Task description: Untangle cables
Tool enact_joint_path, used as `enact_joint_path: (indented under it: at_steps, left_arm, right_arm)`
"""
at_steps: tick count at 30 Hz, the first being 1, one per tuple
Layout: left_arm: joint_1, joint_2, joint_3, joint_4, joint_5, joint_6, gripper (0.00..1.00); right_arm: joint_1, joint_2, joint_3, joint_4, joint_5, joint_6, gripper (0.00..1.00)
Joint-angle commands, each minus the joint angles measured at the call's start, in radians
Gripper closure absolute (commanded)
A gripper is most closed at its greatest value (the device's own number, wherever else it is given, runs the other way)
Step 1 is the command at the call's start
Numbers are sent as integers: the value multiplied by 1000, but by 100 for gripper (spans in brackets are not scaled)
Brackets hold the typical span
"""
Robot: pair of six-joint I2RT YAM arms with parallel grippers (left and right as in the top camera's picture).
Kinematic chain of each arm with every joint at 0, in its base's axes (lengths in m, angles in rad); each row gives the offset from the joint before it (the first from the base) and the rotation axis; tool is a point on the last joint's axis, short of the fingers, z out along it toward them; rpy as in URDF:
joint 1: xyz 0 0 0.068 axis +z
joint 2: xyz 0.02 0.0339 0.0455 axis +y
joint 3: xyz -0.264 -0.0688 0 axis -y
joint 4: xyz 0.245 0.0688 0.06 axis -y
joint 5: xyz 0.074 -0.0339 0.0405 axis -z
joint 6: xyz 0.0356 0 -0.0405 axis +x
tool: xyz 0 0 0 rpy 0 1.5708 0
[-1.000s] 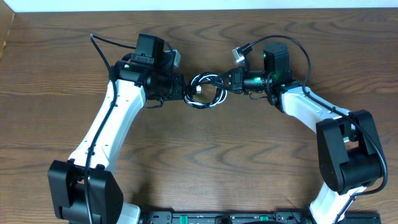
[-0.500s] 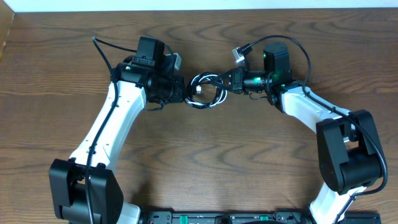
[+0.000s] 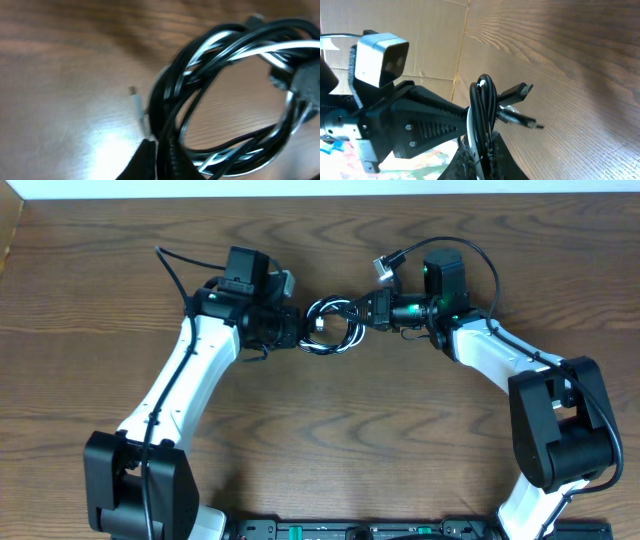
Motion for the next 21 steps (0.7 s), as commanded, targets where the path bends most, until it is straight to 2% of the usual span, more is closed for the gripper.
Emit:
enact_joint_path:
  at_steps: [1, 3, 12, 21]
  left_arm:
    - [-29, 0, -4, 18, 27, -5, 92]
    - [-50, 0, -4, 35, 69, -5, 92]
    - [-118, 0, -4, 55, 64, -1, 92]
    - [-144, 6, -4, 84, 1, -2, 92]
  right_arm:
    - [8, -8, 6, 2, -18, 2, 99]
    - [8, -8, 6, 2, -18, 3, 99]
    - [8, -8, 6, 3, -10, 37, 99]
    - [8, -8, 6, 6, -11, 63, 99]
